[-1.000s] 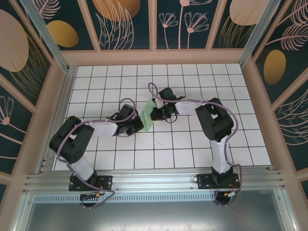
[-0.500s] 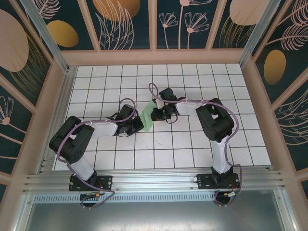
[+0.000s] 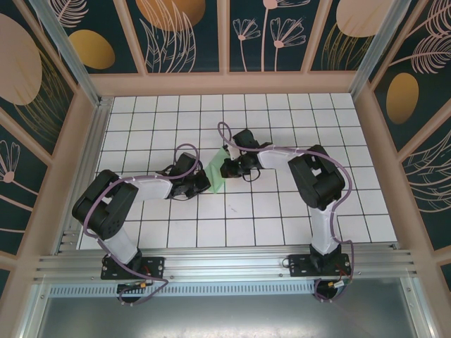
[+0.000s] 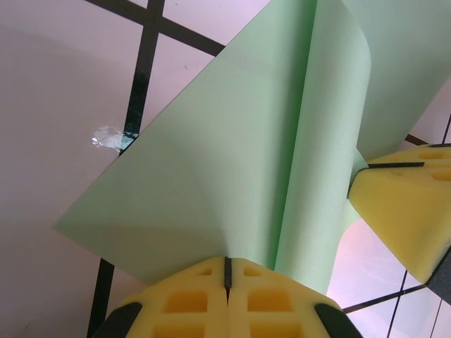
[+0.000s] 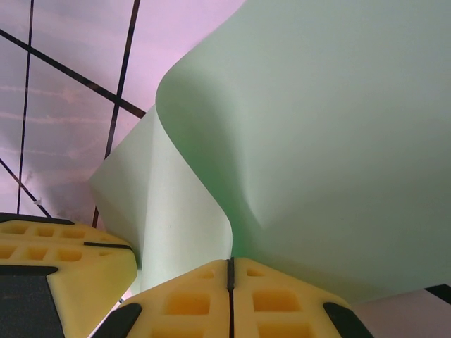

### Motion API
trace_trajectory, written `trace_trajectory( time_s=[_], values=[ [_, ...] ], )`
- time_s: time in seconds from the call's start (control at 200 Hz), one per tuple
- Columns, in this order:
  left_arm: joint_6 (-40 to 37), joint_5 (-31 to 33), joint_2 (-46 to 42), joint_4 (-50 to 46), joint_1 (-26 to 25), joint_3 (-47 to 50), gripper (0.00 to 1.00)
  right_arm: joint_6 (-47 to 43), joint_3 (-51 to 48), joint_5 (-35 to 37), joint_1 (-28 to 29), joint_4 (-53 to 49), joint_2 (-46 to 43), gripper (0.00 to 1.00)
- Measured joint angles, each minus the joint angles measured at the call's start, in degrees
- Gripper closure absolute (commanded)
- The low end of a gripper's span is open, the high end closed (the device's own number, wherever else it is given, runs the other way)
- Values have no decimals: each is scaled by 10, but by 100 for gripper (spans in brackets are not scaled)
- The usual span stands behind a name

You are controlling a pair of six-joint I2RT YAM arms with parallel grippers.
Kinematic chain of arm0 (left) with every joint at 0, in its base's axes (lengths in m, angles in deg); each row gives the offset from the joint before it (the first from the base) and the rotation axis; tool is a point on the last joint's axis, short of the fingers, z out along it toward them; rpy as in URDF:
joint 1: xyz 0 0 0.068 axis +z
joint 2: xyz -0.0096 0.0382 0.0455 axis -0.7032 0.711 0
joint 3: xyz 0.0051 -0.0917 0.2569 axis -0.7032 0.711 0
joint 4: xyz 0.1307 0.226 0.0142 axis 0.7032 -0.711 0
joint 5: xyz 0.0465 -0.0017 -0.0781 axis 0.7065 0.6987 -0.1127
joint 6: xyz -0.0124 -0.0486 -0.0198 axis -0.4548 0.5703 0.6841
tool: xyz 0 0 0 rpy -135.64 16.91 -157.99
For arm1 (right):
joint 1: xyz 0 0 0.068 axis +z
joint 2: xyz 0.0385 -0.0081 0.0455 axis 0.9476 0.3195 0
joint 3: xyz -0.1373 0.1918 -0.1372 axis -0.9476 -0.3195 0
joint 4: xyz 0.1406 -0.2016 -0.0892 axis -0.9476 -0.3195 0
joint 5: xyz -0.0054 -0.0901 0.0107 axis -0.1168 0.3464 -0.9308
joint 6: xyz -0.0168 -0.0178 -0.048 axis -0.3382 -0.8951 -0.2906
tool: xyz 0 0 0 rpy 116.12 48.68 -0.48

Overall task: Fold a paper plane with a square sheet of paper (pick it up from the middle)
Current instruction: Fold the triangle a second time at the center of the table.

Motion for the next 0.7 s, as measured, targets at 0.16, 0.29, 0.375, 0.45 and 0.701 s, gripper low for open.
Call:
trace_trajectory(
  time_s=[0.16, 0.29, 0.375, 0.45, 0.701],
  values=[
    [0, 1, 0, 0, 0, 0, 100, 2, -5, 5, 1, -1, -2, 91],
    [0, 2, 0, 0, 0, 0, 100, 2, -7, 20, 1, -5, -2, 91],
    [0, 2, 0, 0, 0, 0, 100, 2, -7, 26, 1, -5, -2, 91],
    [0, 2, 0, 0, 0, 0, 100, 2, -7, 28, 1, -5, -2, 91],
    [0, 2, 0, 0, -1, -1, 97, 1, -4, 32, 1, -6, -2, 91]
  ],
)
